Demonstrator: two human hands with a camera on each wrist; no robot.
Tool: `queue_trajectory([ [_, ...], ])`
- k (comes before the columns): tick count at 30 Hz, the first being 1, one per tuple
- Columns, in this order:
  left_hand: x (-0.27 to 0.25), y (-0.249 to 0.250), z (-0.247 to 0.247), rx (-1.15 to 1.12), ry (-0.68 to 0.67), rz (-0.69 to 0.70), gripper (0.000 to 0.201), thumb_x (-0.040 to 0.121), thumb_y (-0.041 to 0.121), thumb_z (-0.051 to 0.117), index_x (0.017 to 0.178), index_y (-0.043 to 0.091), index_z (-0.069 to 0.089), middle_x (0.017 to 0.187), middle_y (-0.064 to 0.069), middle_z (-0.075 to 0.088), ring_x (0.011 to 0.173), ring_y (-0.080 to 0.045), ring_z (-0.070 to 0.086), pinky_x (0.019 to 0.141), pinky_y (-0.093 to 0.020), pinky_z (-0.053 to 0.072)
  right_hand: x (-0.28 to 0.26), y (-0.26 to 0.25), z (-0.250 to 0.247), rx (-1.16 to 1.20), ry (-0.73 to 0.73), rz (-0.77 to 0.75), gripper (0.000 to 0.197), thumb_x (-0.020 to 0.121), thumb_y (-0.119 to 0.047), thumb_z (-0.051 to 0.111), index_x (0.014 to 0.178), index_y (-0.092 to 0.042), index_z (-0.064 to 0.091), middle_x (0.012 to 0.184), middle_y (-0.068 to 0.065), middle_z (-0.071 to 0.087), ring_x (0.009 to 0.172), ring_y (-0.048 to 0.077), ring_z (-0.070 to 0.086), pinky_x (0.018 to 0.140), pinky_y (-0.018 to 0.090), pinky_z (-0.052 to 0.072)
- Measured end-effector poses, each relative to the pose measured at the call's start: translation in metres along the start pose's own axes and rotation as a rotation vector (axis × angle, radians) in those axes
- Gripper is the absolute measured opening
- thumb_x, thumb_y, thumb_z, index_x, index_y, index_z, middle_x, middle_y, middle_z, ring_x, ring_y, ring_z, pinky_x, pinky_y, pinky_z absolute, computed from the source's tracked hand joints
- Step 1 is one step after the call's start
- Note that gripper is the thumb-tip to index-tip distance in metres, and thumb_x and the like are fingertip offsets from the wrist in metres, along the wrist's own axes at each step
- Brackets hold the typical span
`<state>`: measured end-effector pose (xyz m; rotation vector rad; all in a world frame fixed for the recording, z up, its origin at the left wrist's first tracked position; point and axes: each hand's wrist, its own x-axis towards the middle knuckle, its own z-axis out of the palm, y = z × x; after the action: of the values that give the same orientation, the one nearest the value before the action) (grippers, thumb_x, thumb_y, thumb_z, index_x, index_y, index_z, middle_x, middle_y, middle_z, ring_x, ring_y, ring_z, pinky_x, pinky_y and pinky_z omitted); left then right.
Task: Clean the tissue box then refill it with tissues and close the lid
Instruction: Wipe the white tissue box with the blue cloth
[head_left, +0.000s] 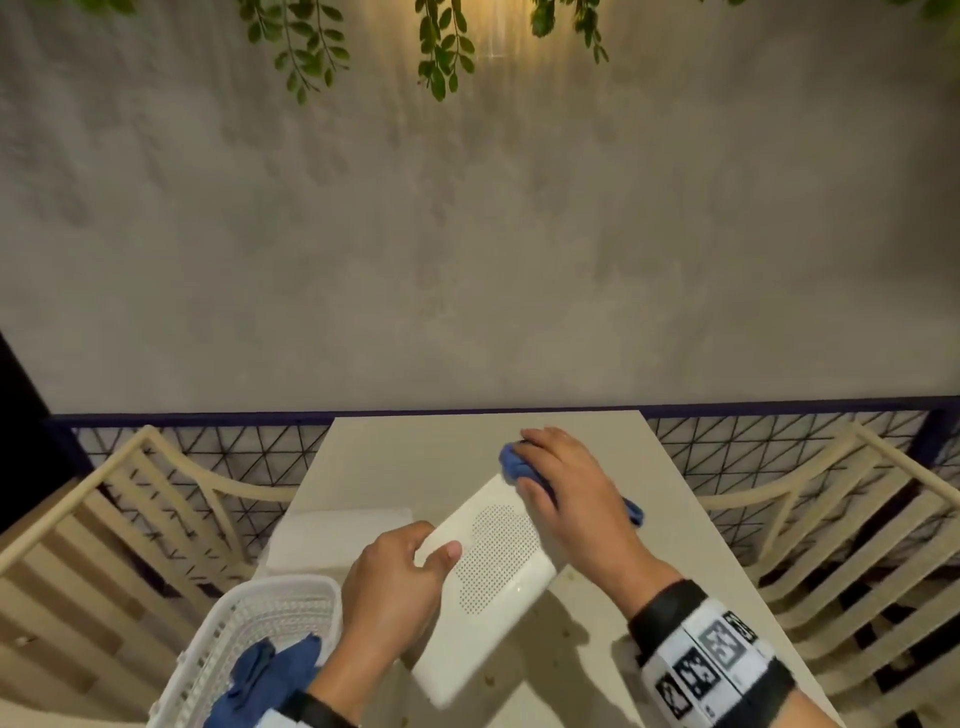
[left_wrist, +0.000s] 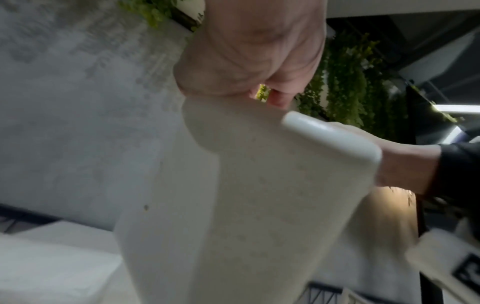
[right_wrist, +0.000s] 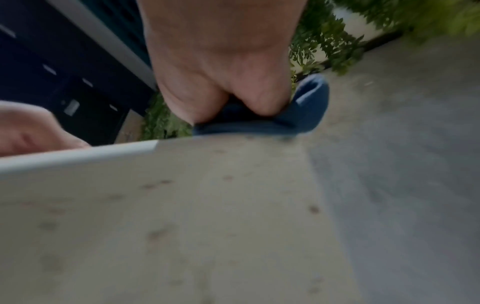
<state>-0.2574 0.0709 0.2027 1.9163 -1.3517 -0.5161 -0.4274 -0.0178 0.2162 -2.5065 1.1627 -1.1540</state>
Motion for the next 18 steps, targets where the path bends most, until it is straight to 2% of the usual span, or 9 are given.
queue_trajectory([
  [3, 0.008, -0.006, -0.007, -0.095, 0.048, -0.056, 0.015, 0.088, 0.032, 0.064, 0.078, 0.021, 0.068, 0.075, -0.003, 0.071, 0.086, -0.032, 0.065, 0.064, -0.030, 0.039, -0.012, -0.025, 0.007, 0.020, -0.200, -0.319, 0.035, 0.089, -0.028, 0.047, 0.116, -0.011, 0.061, 0.126, 0.006, 0.060, 0.121, 0.016, 0.042, 0.108, 0.026, 0.029],
  [5, 0.008, -0.010, -0.012, -0.113, 0.045, -0.051, 0.016, 0.087, 0.030, 0.065, 0.077, 0.019, 0.069, 0.073, -0.005, 0.072, 0.083, -0.033, 0.066, 0.064, -0.031, 0.040, -0.023, -0.013, -0.007, 0.039, -0.326, -0.404, 0.038, 0.094, -0.035, 0.042, 0.121, -0.015, 0.058, 0.132, 0.003, 0.056, 0.127, 0.013, 0.038, 0.111, 0.022, 0.025],
  [6, 0.006, -0.009, -0.012, -0.101, 0.040, -0.034, 0.016, 0.088, 0.030, 0.064, 0.077, 0.020, 0.069, 0.075, -0.003, 0.073, 0.082, -0.030, 0.066, 0.065, -0.031, 0.041, -0.019, -0.003, -0.013, 0.032, -0.286, -0.373, 0.036, 0.094, -0.033, 0.043, 0.122, -0.015, 0.058, 0.132, 0.003, 0.056, 0.127, 0.012, 0.038, 0.110, 0.024, 0.028],
  [8, 0.004, -0.005, -0.007, -0.073, 0.030, -0.003, 0.014, 0.089, 0.032, 0.062, 0.079, 0.025, 0.068, 0.080, 0.002, 0.074, 0.082, -0.024, 0.066, 0.066, -0.030, 0.043, -0.001, 0.007, -0.013, 0.012, -0.148, -0.152, 0.033, 0.092, -0.025, 0.050, 0.122, -0.015, 0.059, 0.131, 0.003, 0.056, 0.125, 0.012, 0.041, 0.107, 0.035, 0.036],
  [10, 0.005, -0.001, -0.003, -0.042, 0.040, 0.006, 0.015, 0.089, 0.034, 0.061, 0.083, 0.023, 0.070, 0.081, 0.003, 0.074, 0.082, -0.023, 0.066, 0.066, -0.030, 0.044, 0.012, -0.008, -0.002, -0.032, -0.068, -0.049, 0.035, 0.088, -0.024, 0.049, 0.118, -0.011, 0.061, 0.128, 0.007, 0.058, 0.122, 0.022, 0.047, 0.104, 0.044, 0.040],
  [13, 0.012, -0.007, -0.007, -0.064, 0.076, -0.015, 0.020, 0.087, 0.036, 0.063, 0.080, 0.019, 0.070, 0.077, -0.004, 0.073, 0.082, -0.030, 0.065, 0.064, -0.032, 0.041, -0.010, -0.024, 0.011, -0.006, -0.236, -0.372, 0.037, 0.090, -0.028, 0.047, 0.118, -0.009, 0.060, 0.129, 0.009, 0.058, 0.124, 0.026, 0.047, 0.108, 0.038, 0.034],
  [15, 0.011, -0.012, -0.011, -0.069, 0.064, -0.003, 0.024, 0.085, 0.039, 0.062, 0.075, 0.018, 0.068, 0.074, -0.006, 0.073, 0.079, -0.031, 0.065, 0.063, -0.032, 0.042, -0.021, -0.007, -0.004, 0.001, -0.316, -0.446, 0.037, 0.093, -0.031, 0.047, 0.121, -0.010, 0.059, 0.132, 0.008, 0.056, 0.127, 0.021, 0.043, 0.111, 0.029, 0.029],
  [16, 0.009, -0.014, -0.010, -0.058, 0.057, 0.007, 0.022, 0.086, 0.038, 0.063, 0.073, 0.020, 0.067, 0.074, -0.005, 0.073, 0.079, -0.030, 0.065, 0.063, -0.032, 0.042, -0.017, 0.003, -0.011, 0.013, -0.281, -0.368, 0.036, 0.093, -0.029, 0.049, 0.121, -0.010, 0.059, 0.132, 0.009, 0.056, 0.127, 0.019, 0.042, 0.112, 0.028, 0.027],
  [18, 0.007, -0.013, -0.004, -0.049, 0.042, 0.026, 0.020, 0.088, 0.034, 0.063, 0.068, 0.028, 0.064, 0.076, -0.001, 0.074, 0.079, -0.027, 0.065, 0.062, -0.030, 0.039, -0.001, 0.014, -0.013, 0.035, -0.132, -0.113, 0.035, 0.090, -0.022, 0.051, 0.120, -0.010, 0.060, 0.130, 0.008, 0.057, 0.125, 0.019, 0.043, 0.110, 0.037, 0.033],
])
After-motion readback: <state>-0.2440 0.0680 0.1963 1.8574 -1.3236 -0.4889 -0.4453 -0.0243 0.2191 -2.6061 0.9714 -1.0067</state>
